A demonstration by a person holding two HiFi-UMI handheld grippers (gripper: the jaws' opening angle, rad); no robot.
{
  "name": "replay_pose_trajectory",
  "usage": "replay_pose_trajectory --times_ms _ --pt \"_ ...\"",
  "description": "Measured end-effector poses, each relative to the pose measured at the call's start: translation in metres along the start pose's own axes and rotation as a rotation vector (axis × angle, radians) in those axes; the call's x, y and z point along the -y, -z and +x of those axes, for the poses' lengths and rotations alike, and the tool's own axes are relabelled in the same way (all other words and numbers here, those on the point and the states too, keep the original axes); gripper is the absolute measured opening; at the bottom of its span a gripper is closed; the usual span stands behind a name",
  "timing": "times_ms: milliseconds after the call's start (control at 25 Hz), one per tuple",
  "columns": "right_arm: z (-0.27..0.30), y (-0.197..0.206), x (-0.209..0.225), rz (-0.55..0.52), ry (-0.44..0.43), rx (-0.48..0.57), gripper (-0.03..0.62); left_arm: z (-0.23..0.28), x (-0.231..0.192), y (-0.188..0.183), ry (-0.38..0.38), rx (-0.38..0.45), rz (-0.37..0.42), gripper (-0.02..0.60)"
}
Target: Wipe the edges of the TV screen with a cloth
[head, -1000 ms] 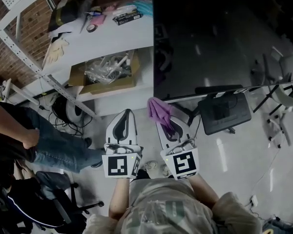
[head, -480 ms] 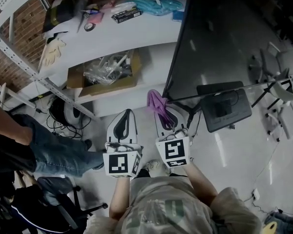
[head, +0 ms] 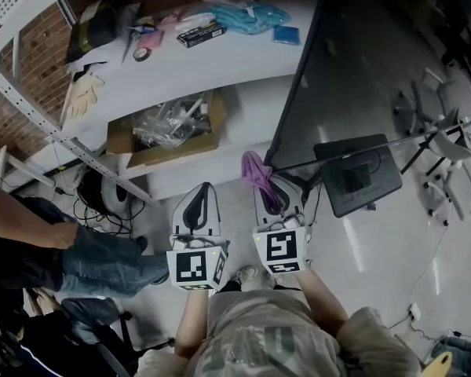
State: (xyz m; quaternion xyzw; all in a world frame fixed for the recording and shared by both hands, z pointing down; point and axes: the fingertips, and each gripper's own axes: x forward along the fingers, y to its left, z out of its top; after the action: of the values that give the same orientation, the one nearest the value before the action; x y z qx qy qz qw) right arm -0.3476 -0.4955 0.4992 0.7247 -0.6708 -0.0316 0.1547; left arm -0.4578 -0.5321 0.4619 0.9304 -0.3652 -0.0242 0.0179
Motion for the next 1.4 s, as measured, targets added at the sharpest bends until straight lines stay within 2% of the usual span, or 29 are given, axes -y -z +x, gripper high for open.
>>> replay_pose_trajectory --times_ms 160,360,480,760,1040,1400 --pt "-0.002 -0.014 0.002 0.005 0.021 0.040 0.061 -0.002 -0.005 -0.006 0.000 0.016 0.001 0.015" --pt "-0.006 -0.036 0.008 -0.043 0.040 0.053 0.061 -0.006 -0.007 -0.008 -0.004 0.035 -0.008 0.015" --pt "-0.003 -0.039 0.009 -0.027 0.058 0.068 0.061 -0.006 -0.011 -0.015 -0.003 0.047 -0.008 0.015" --pt "-0.008 -0.055 0.015 -0.037 0.082 0.096 0.061 0.001 -0.012 -0.037 -0.010 0.074 0.024 0.015" --pt "-0.028 -0.108 0.026 -0.131 0.135 0.163 0.061 0.008 -0.002 -0.060 0.015 0.102 0.055 0.015" --pt "-0.040 -0.163 0.038 -0.185 0.209 0.217 0.061 0.017 0.007 -0.100 0.067 0.167 0.090 0.015"
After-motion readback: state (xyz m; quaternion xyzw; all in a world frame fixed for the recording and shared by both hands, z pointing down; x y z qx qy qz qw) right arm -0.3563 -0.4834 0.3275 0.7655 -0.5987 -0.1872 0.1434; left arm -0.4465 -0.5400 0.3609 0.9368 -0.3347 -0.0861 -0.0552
